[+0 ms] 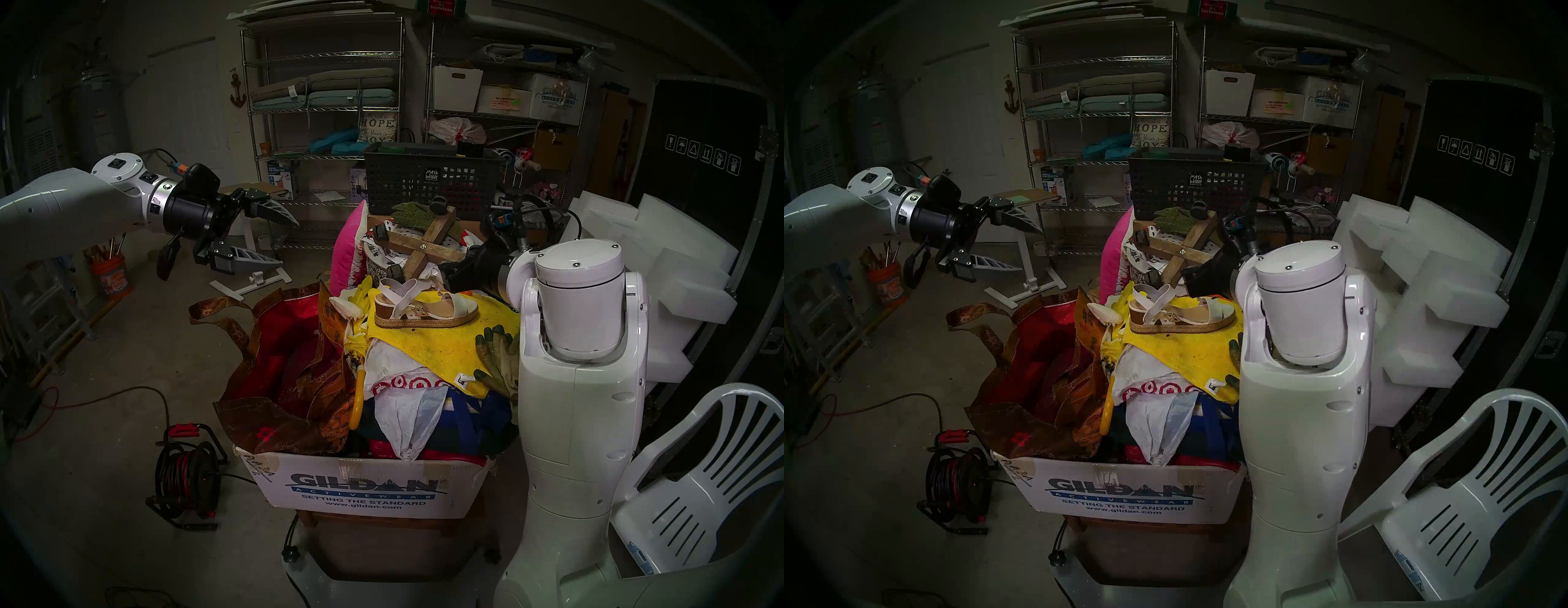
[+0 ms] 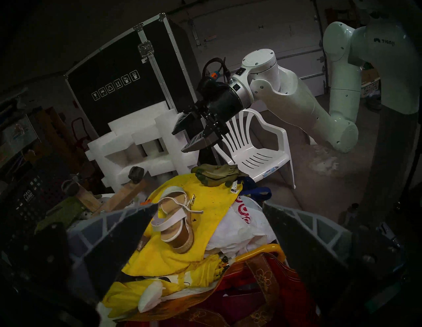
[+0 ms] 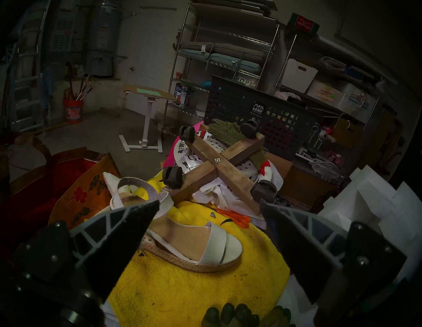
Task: Unbuckle a shoe
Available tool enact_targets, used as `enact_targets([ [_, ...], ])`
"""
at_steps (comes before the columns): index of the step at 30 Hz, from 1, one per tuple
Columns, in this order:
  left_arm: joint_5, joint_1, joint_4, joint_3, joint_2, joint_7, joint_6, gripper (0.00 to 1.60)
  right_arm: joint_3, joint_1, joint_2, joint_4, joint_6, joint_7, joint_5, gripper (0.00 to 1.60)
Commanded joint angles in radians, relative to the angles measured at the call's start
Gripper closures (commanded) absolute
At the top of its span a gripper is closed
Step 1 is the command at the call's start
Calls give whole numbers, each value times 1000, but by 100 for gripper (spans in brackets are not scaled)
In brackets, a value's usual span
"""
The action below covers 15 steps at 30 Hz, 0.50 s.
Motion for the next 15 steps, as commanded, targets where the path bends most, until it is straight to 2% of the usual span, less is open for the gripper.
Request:
enact_targets([
  [1, 6, -11, -42, 0, 13, -18, -5, 0, -37, -42, 30, -73, -2, 70, 32, 0],
  [15, 42, -32, -107, 3, 43, -16, 7, 0, -71, -131, 73, -169, -2, 66, 81, 0],
])
